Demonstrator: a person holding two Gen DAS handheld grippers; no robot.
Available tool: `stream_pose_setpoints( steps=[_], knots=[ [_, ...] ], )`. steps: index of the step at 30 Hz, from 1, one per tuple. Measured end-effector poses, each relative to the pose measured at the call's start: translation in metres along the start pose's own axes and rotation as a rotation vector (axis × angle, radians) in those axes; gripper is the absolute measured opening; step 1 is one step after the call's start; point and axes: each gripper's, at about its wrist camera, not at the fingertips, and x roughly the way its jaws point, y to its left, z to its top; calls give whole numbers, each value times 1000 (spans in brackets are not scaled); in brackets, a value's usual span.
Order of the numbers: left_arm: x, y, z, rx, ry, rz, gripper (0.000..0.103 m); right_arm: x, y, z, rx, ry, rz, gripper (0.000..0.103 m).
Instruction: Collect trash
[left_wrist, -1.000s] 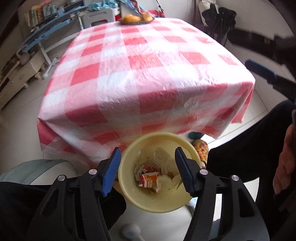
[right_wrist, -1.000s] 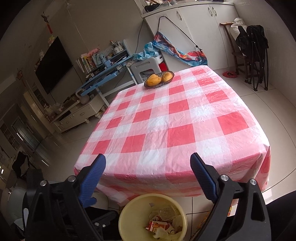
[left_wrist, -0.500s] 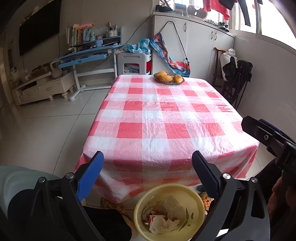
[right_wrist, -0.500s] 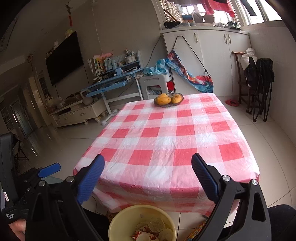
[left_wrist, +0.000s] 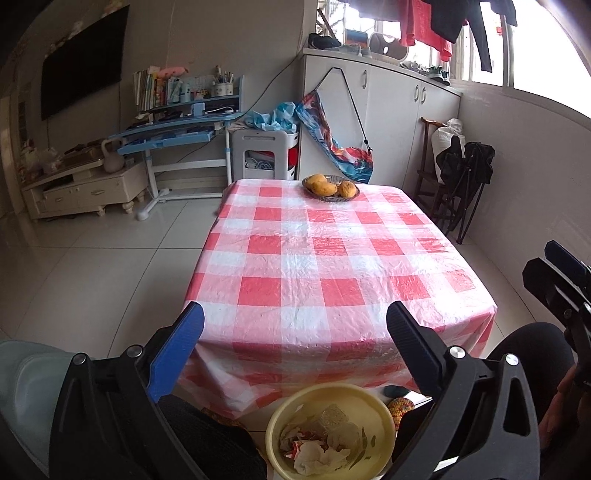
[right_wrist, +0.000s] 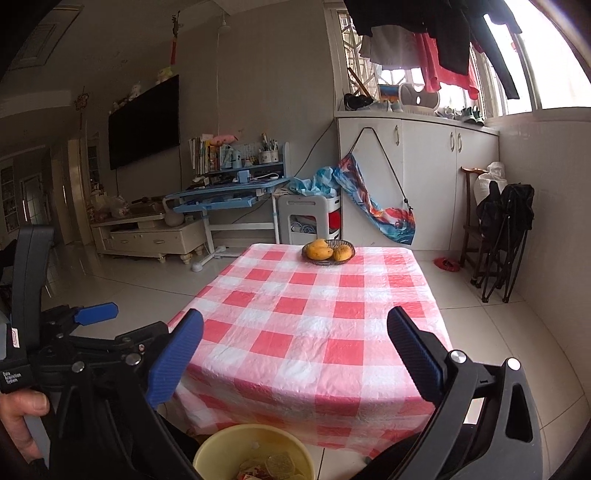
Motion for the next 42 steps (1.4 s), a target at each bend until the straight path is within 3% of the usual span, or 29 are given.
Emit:
stream_pose_setpoints(
  steps=[10,14,42],
  knots=[
    [-33,4,18,97,-49,103,96,12,-13,-7,66,34,-13,96],
    [-32,17,19,79,-59,137,96,14,-9,-9,39,39,-20,96],
    [-21,37,14,-14,-37,106,96,16,3,-15,-23,60,-40,96]
  ],
)
